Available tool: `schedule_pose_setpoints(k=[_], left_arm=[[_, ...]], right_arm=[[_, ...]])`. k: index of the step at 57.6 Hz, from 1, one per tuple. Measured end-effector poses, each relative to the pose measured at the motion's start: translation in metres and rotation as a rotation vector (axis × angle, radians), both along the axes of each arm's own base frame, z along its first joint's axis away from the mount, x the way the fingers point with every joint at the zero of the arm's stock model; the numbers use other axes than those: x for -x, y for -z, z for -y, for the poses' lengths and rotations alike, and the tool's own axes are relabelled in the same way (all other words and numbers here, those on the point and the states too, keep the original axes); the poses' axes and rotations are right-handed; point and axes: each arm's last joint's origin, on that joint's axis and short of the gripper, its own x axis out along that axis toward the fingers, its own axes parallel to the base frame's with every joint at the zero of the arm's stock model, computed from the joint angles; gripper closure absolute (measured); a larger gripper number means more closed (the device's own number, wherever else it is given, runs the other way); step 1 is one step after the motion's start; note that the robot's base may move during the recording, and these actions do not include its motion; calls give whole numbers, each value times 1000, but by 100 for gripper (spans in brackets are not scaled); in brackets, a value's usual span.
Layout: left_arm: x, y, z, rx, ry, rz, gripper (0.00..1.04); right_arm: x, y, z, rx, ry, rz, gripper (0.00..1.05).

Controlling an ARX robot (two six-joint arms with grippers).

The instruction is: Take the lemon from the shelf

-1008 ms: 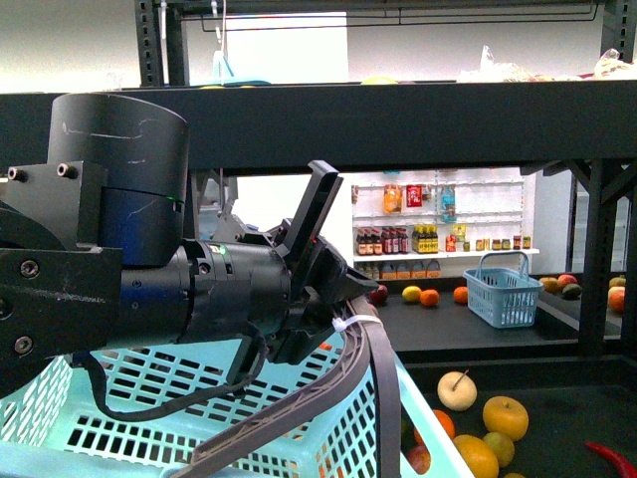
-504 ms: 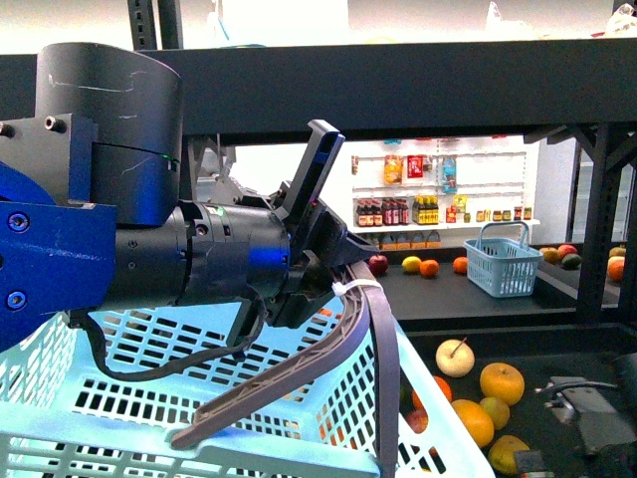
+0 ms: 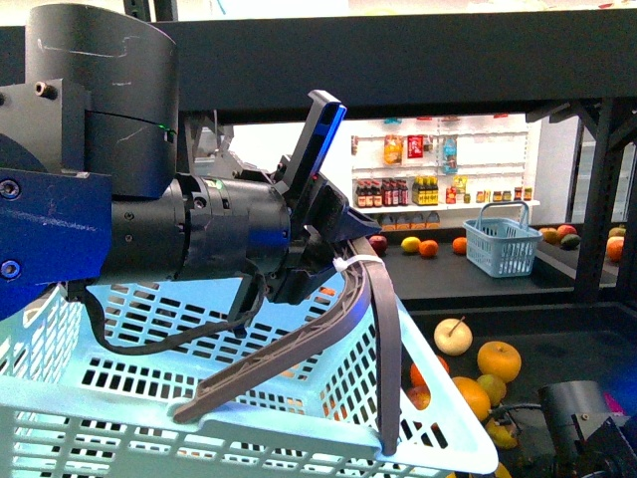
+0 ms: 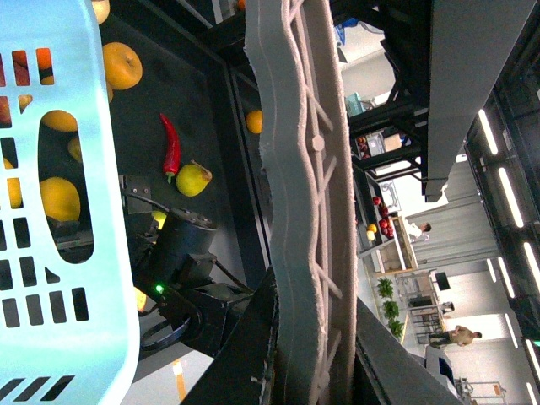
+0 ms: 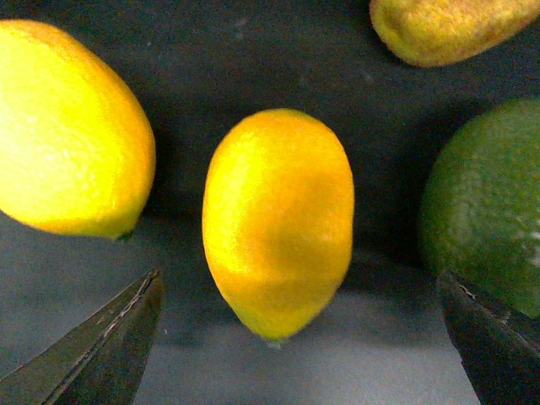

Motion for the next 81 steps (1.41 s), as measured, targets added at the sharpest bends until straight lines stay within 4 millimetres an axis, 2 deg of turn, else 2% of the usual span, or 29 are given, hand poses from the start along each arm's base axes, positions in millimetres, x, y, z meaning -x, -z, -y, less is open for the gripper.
schedule_pose_setpoints(k=[15, 30, 47, 56, 62, 68, 75, 81], left_arm=[[0, 0, 0, 0, 0, 0, 93], [0, 0, 0, 0, 0, 0, 93], [0, 0, 0, 0, -1, 0, 93], [0, 0, 0, 0, 0, 0, 93], [0, 0, 0, 0, 0, 0, 93], [0, 0, 0, 0, 0, 0, 93], [0, 0, 0, 0, -1, 0, 93], [0, 0, 0, 0, -1, 0, 93]], right_arm=[[-19, 9, -11, 9, 20, 12, 7], [-28, 21, -10, 27, 58, 17, 7], [-28, 23, -10, 5, 93, 25, 48], [-20, 20, -8, -13, 101, 33, 51], [-8, 4, -3, -3, 99, 62, 51], [4, -28, 7, -24, 107, 107, 51], [22, -88, 22, -103, 111, 204, 51], [47, -143, 29, -173, 87, 277, 51]])
